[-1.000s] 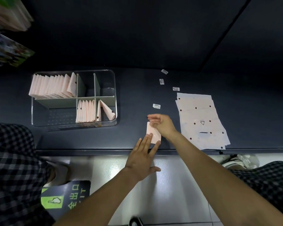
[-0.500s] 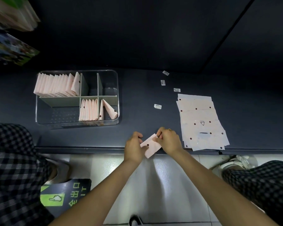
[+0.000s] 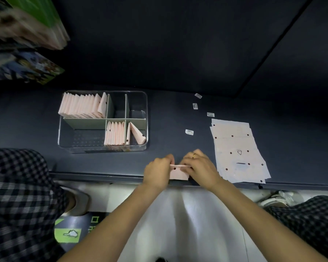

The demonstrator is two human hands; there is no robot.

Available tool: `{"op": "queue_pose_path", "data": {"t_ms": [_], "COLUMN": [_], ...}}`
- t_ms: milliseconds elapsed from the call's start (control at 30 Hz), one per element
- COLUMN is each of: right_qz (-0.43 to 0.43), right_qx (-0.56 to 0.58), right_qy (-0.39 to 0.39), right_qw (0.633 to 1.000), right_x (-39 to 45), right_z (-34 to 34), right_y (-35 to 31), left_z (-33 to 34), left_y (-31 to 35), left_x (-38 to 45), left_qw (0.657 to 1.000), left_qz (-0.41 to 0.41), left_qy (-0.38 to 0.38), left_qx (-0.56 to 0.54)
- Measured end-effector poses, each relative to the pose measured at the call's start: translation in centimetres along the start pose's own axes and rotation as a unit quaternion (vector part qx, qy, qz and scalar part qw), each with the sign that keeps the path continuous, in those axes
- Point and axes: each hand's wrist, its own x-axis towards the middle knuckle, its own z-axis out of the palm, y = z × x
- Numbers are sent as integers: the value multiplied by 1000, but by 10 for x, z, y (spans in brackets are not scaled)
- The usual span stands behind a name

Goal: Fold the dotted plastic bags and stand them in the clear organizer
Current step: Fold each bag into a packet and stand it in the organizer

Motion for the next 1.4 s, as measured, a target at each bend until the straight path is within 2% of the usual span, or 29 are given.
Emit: {"op": "queue_pose_path", "data": {"t_ms": [100, 167, 233, 300, 400, 600, 733, 900, 1033, 1200, 1400], "right_qz": [30, 63, 100, 133, 165, 158, 163, 142, 142, 155, 149], "right_qx": [7, 7, 18, 50, 132, 202, 133, 1, -60, -75, -87], "right_qy": [10, 24, 49, 78, 120, 153, 153, 139, 135, 105, 60], "right_qw": [999, 998, 994, 987, 970, 954, 966, 980, 979, 979, 983], "right_x": [7, 14, 21, 29, 41, 69, 90, 111, 119, 130, 128], "right_z": [-9, -14, -19, -26, -37, -45, -38, -18, -4, 9, 25], "right_y": [-14, -24, -33, -40, -52, -82, -104, -126, -131, -144, -150], "left_z": [-30, -43, -51, -57, -66, -71, -73, -73, -67, -62, -60], "left_y": [-5, -9, -21, -38, -62, -77, -88, -96, -98, -101, -102], "left_x": [9, 15, 22, 29, 39, 47, 44, 37, 34, 31, 26], "left_qw": [994, 988, 984, 984, 985, 984, 981, 981, 979, 979, 963], "left_qz": [70, 106, 104, 59, -6, -16, -49, -46, -45, -38, -48], "left_qy": [46, 80, 127, 161, 136, 74, 115, 157, 185, 200, 246], "left_qx": [76, 84, 66, 56, 106, 159, 145, 108, 69, 8, -104]}}
